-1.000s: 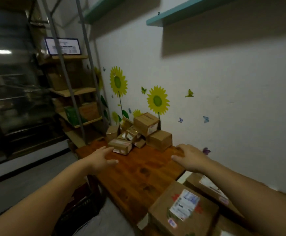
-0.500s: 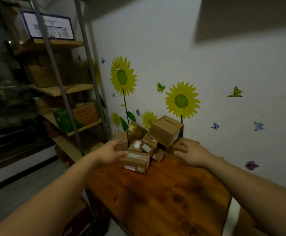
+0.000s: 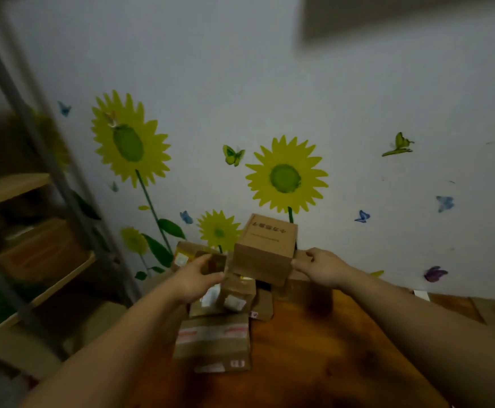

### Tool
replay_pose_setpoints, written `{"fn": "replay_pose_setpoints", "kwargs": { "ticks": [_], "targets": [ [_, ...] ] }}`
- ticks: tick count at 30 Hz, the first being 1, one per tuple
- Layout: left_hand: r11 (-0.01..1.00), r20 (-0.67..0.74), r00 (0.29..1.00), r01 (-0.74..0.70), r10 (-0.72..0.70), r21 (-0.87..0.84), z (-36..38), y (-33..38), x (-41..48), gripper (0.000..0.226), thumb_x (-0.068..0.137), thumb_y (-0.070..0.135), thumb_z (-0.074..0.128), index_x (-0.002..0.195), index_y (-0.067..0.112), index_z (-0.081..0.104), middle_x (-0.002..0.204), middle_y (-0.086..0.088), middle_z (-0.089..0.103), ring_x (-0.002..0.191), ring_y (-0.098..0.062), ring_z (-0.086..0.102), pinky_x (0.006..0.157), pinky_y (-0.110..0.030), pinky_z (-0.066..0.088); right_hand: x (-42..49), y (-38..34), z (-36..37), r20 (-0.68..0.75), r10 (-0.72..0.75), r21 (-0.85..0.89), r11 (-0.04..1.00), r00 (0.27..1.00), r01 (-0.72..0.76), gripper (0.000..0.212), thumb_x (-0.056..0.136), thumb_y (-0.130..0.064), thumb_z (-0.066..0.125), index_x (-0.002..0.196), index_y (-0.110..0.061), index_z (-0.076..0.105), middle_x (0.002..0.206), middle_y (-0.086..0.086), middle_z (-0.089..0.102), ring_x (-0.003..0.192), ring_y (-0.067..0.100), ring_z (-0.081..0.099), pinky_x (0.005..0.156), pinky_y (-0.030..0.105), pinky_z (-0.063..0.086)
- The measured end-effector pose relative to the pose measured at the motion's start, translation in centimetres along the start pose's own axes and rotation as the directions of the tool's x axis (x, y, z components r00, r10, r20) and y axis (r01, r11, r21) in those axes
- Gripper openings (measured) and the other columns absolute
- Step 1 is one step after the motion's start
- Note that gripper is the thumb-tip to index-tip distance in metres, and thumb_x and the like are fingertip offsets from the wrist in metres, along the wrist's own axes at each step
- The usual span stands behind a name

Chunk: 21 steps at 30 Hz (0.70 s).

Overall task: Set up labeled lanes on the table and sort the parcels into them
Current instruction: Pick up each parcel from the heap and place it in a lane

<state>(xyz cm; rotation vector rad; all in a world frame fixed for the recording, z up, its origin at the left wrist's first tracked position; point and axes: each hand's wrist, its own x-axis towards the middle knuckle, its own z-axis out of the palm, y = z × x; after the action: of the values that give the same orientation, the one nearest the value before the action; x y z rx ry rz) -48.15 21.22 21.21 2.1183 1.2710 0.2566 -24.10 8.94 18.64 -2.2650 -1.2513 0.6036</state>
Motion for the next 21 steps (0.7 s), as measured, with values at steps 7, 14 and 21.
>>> {"fn": "replay_pose_setpoints", "kwargs": {
  "ticks": [7, 14, 21],
  "targets": [
    [0.997, 0.026, 1.000, -0.009, 0.011, -0.071, 3.2, 2.0, 15.6, 0.074, 0.089, 0.040, 0.059, 0.149, 0.018, 0.021, 0.147, -0.012, 0.039, 0.124, -0.023, 0.046, 0.089, -0.023, 0.037, 11.5, 0.2, 3.4, 0.039, 0.249, 0.535, 0.813, 0.968, -0.231, 0.050, 0.095, -0.044, 0.049, 0.132, -0.012, 0.040, 0.126, 0.008, 0.056, 0.080, 0.010, 0.054, 0.047, 0.017, 0.037],
    [0.987, 0.144, 0.989, 0.013, 0.010, -0.158, 5.6, 1.8, 22.3, 0.062, 0.091, 0.044, 0.054, 0.142, 0.013, 0.036, 0.136, -0.008, 0.051, 0.115, -0.025, 0.053, 0.086, -0.025, 0.037, 14.5, -0.1, 4.4, -0.009, 0.320, 0.597, 0.762, 0.948, -0.251, 0.051, 0.096, -0.028, 0.052, 0.141, -0.012, 0.033, 0.133, 0.008, 0.051, 0.106, 0.022, 0.055, 0.072, 0.025, 0.048],
    [0.915, 0.051, 0.986, -0.128, 0.160, -0.383, 1.1, 0.0, 18.9, 0.047, 0.092, 0.028, 0.059, 0.135, 0.015, 0.045, 0.090, 0.007, 0.055, 0.066, 0.003, 0.051, 0.042, -0.006, 0.039, 9.5, -5.8, 3.5, -0.361, 0.202, 0.617, 0.784, 0.910, 0.071, 0.035, 0.100, -0.033, 0.039, 0.119, -0.017, 0.064, 0.108, -0.003, 0.066, 0.085, 0.005, 0.059, 0.068, 0.016, 0.045]
  ]
}}
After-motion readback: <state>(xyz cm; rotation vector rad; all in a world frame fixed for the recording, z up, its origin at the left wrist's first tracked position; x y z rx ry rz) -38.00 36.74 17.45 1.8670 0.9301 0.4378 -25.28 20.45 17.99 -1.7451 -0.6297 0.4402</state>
